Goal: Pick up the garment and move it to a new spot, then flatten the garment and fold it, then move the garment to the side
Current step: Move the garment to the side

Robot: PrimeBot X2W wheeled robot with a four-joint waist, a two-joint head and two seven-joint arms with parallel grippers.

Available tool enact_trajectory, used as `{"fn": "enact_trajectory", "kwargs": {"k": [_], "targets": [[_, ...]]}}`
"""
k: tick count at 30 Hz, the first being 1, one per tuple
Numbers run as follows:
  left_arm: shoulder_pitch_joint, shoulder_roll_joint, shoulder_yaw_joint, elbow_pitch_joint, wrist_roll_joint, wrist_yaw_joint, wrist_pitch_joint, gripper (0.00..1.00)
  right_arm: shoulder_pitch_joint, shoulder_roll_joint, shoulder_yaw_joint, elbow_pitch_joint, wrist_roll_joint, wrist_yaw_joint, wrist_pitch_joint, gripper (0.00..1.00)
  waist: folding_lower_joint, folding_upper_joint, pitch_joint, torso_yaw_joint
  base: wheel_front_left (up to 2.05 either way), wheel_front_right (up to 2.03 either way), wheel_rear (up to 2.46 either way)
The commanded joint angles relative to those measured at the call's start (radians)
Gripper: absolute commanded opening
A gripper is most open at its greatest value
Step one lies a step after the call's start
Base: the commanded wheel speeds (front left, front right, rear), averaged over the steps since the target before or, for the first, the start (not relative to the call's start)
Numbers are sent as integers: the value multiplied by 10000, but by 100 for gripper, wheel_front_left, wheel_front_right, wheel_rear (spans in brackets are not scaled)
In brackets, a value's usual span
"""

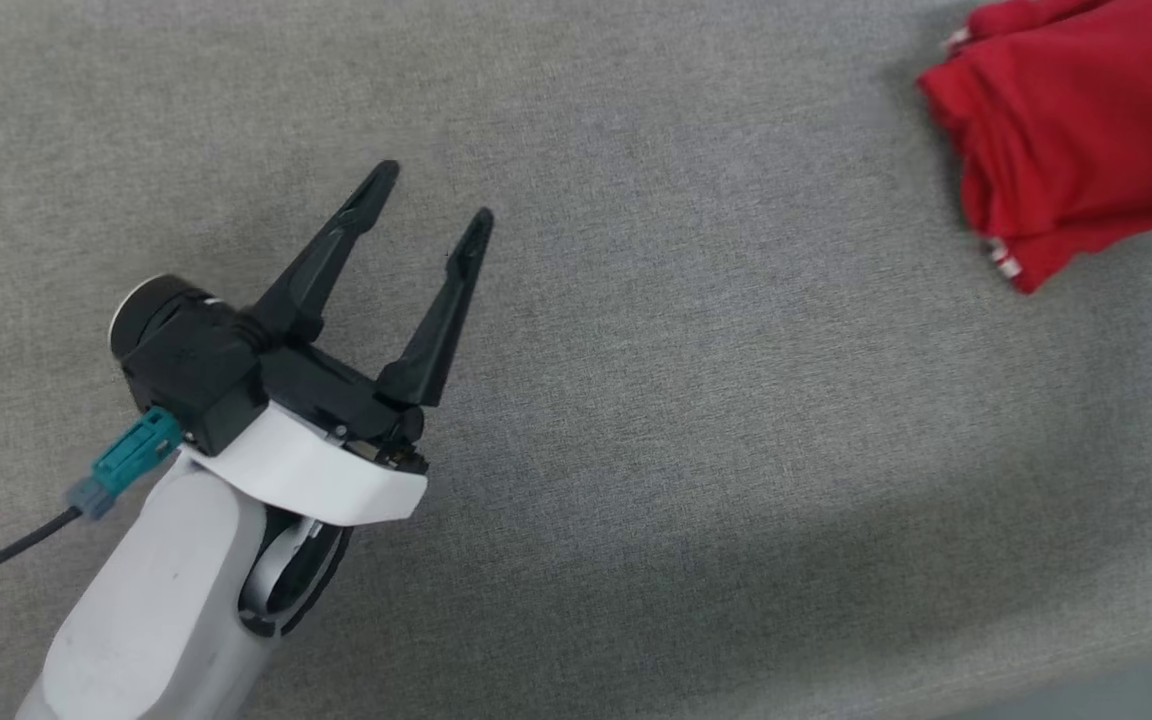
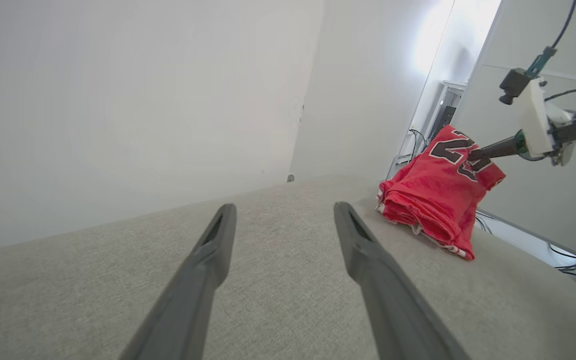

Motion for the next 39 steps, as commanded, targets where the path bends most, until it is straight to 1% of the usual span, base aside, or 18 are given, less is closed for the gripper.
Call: {"fn": "enact_trajectory", "kwargs": {"k": [1, 11, 15, 16, 17, 18, 19, 23, 27, 33, 36, 39], "targets": [[-158, 18, -37, 0, -42, -30, -48, 100, -180, 0, -63, 84, -177, -2, -122, 0, 0, 0, 91, 22, 0, 0, 0], [-668, 88, -475, 86, -226, -30, -48, 100, -656, 659, -1548, 1696, -2779, -2, -1281, 0, 0, 0, 414, 341, 0, 0, 0], [-749, 101, -489, 119, -237, -30, -48, 100, -783, 1100, -2034, 2270, -3382, -2, -1925, 0, 0, 0, 437, 496, 0, 0, 0], [-741, 94, -478, 123, -228, -30, -48, 100, -856, 1169, -2135, 2367, -3505, -2, -2124, 9, 0, 0, 428, 533, 0, 0, 0], [-724, 97, -458, 121, -222, -30, -48, 100, -899, 1245, -2227, 2500, -3634, -2, -2252, 40, 0, 0, 410, 570, 0, 0, 0], [-693, 100, -424, 123, -220, -30, -48, 100, -915, 1335, -2311, 2652, -3739, -2, -2335, 94, 0, 0, 374, 600, 0, 0, 0], [-648, 108, -372, 124, -210, -30, -48, 100, -926, 1400, -2391, 2812, -3825, -2, -2358, 100, 0, 0, 330, 625, 0, 0, 0], [-365, 39, -114, 108, -186, -30, -48, 100, -1088, 1490, -2682, 3216, -4033, -2, -2492, 100, 0, 0, 58, 713, 0, 0, 0], [-37, -60, 370, 143, -29, -30, -47, 100, -1045, 1585, -2808, 3365, -4048, -2, -2754, 100, 0, 0, -309, 785, 0, 0, 0], [620, -459, 1321, 72, 158, -30, -48, 100, -785, 1961, -2722, 3233, -3474, -2, -3506, 100, 0, 0, -936, 953, 0, 0, 0], [1015, -622, 1691, 2, 259, -30, -47, 100, -516, 2335, -2550, 3035, -2967, -2, -3938, 100, 0, 0, -1302, 1080, 0, 0, 0], [1376, -833, 2185, -130, 383, -28, -48, 100, -104, 2678, -2148, 2639, -2412, -2, -4336, 100, 0, 0, -1683, 1241, 0, 0, 0]]}}
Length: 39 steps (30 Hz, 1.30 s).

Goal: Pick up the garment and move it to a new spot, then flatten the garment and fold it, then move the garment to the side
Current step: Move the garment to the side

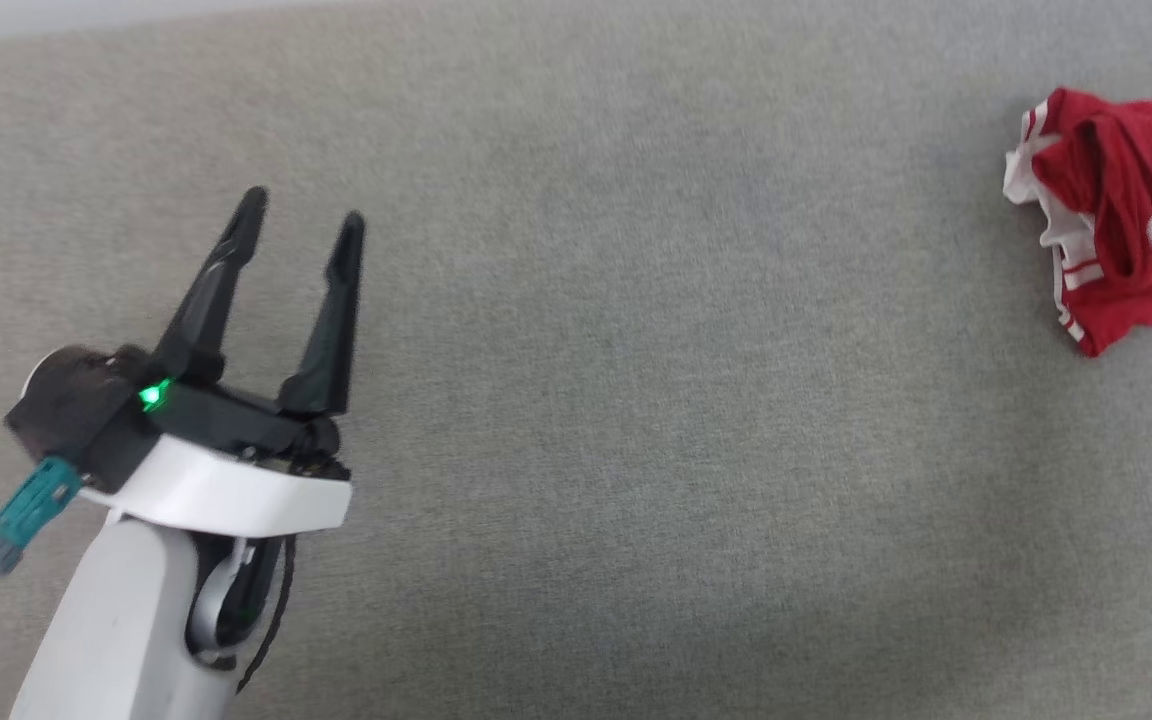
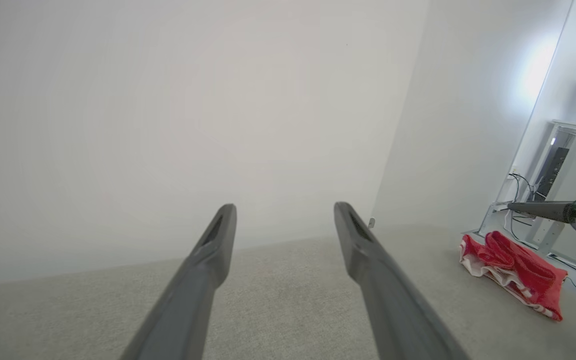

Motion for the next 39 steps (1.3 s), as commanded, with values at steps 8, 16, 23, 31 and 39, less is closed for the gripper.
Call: {"fn": "enact_trajectory", "kwargs": {"k": [8, 16, 23, 31, 39], "targets": [[1719, -675, 1899, -167, 424, -29, -46, 100, 1839, 935, 1376, -1516, 1527, -2, -976, 100, 0, 0, -1388, 452, 0, 0, 0], [3221, -925, 3002, -132, 670, -29, -45, 100, 3564, 1177, 2218, -2701, 2334, -2, -1799, 100, 0, 0, -2222, 848, 0, 0, 0], [4338, -1023, 3376, 133, 695, -29, -46, 100, 5182, 1389, 2151, -3363, 2590, -1, -2592, 100, 0, 0, -2860, 1192, 0, 0, 0], [5023, -1113, 3523, 314, 717, -29, -45, 100, 6725, 1598, 1921, -4054, 2670, -1, -3306, 100, 0, 0, -3352, 1434, 0, 0, 0], [5390, -1250, 3632, 312, 755, -29, -46, 100, 7916, 1665, 1926, -4635, 2698, -1, -3933, 100, 0, 0, -3689, 1494, 0, 0, 0]]}}
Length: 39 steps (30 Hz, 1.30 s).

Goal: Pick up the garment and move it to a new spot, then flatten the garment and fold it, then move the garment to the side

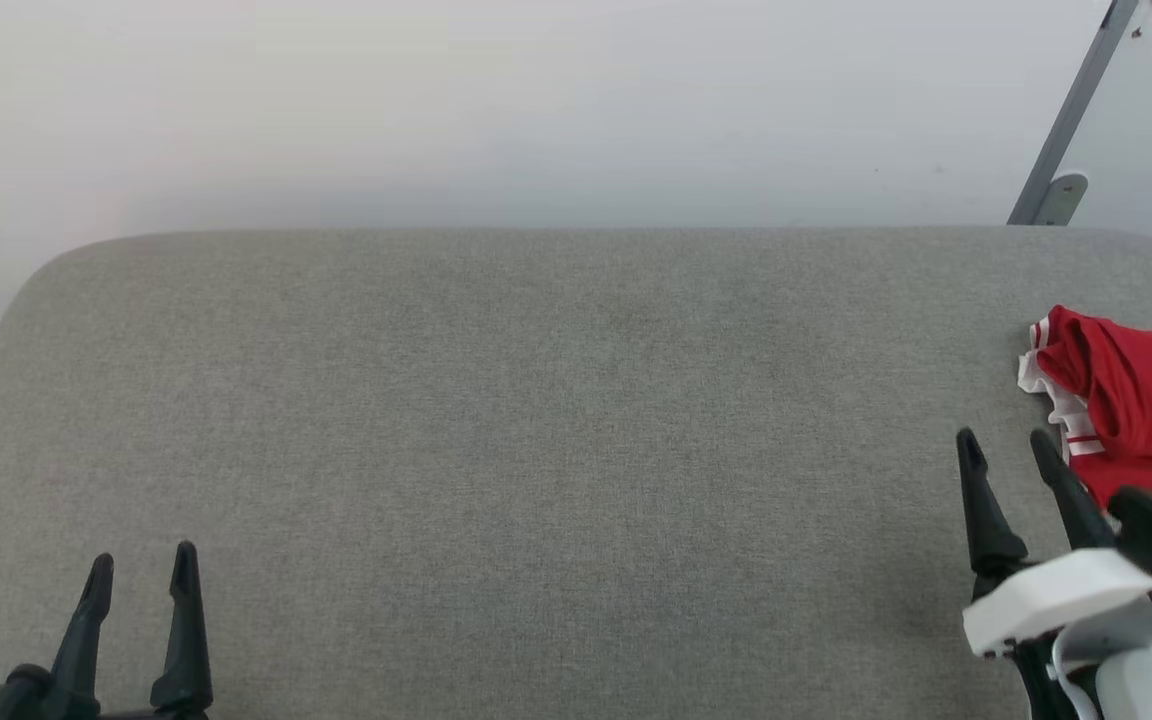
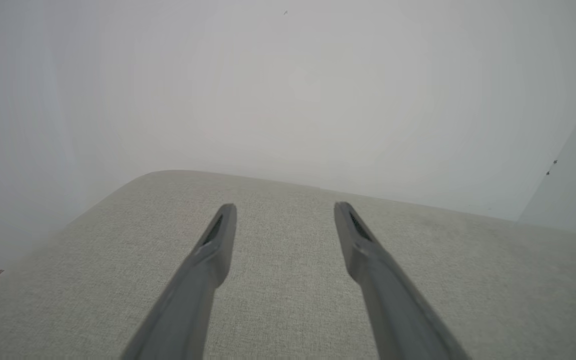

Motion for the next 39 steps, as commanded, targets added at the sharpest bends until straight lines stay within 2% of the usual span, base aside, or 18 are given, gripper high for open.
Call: {"fn": "enact_trajectory", "kwargs": {"k": [1, 15, 31, 32, 35, 39], "targets": [[134, -21, 81, -32, 51, -27, -47, 100, 241, 80, -90, -97, 64, 1, -125, 100, 0, -1, -48, -16, 0, 0, 0], [424, -205, 239, -68, 156, -27, -48, 100, 1400, 327, -307, -993, -209, 1, -272, 100, 0, -1, -186, -121, 0, 0, 0], [327, -334, 301, -179, 597, -27, -48, 100, 1641, 563, -267, -1516, -291, 1, 182, 100, 0, -1, -145, -173, 0, 0, 0], [306, -357, 345, -204, 611, -27, -48, 0, 1639, 563, -229, -1524, -304, 1, 212, 0, 0, -1, -142, -170, 0, 0, 0], [390, -470, 251, 70, 548, 2, 35, 0, 1589, 614, -230, -1262, -251, 0, 215, 0, 0, -1, -141, -173, 0, 0, 0], [232, -537, 231, 211, -141, 0, 222, 0, 1503, 647, -306, -1171, 413, 0, 392, 0, 0, -1, -133, -187, 0, 0, 0]]}}
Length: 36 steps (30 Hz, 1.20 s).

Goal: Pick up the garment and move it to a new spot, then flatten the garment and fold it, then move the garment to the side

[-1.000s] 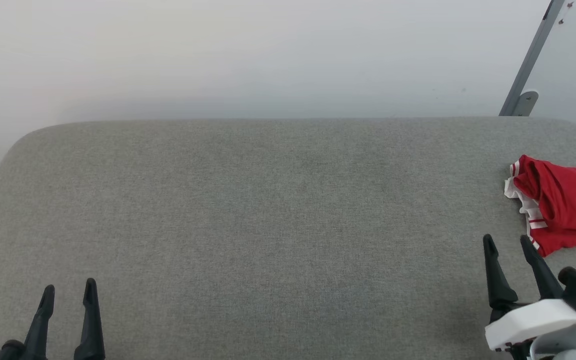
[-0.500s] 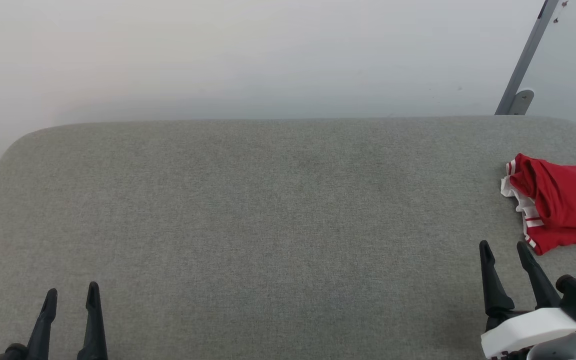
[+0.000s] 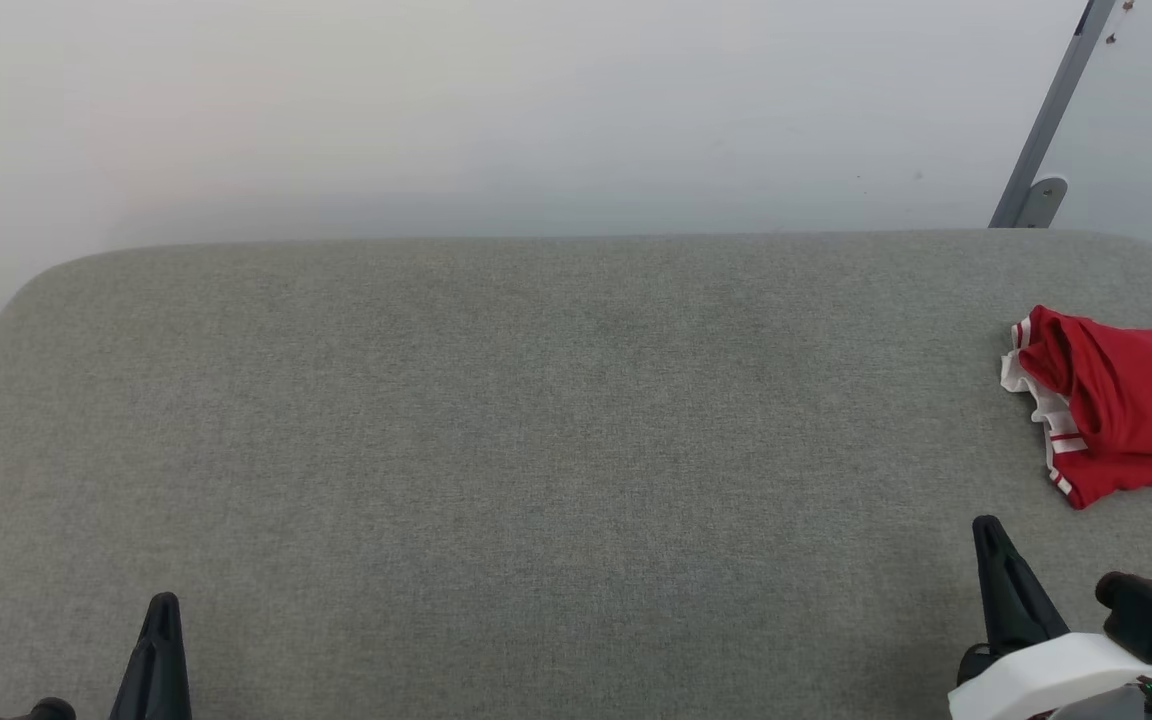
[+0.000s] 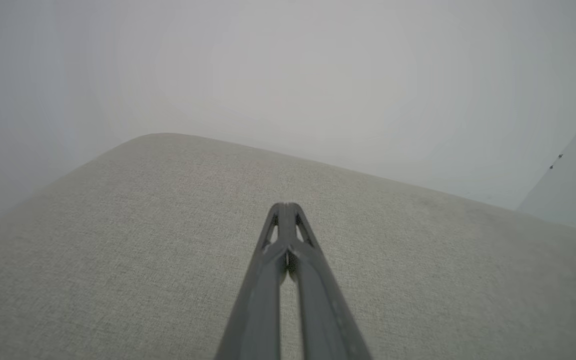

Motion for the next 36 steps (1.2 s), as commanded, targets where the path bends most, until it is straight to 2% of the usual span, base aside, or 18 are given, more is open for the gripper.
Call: {"fn": "enact_trajectory", "kwargs": {"k": [1, 18, 36], "targets": [[-209, 84, 35, -98, -407, -2, 95, 0, -245, -14, -61, -144, 407, 0, 81, 0, 0, -1, 2, -5, 0, 0, 0], [-907, -102, 0, 355, -3143, -9, 871, 0, -503, 89, -171, -110, 3115, 0, 623, 0, 0, -1, 40, -62, 0, 0, 0], [-1504, -270, -26, 747, -5514, -17, 1549, 0, -754, 180, -291, -41, 5463, 0, 1111, 0, 0, -1, 79, -122, 0, 0, 0]]}}
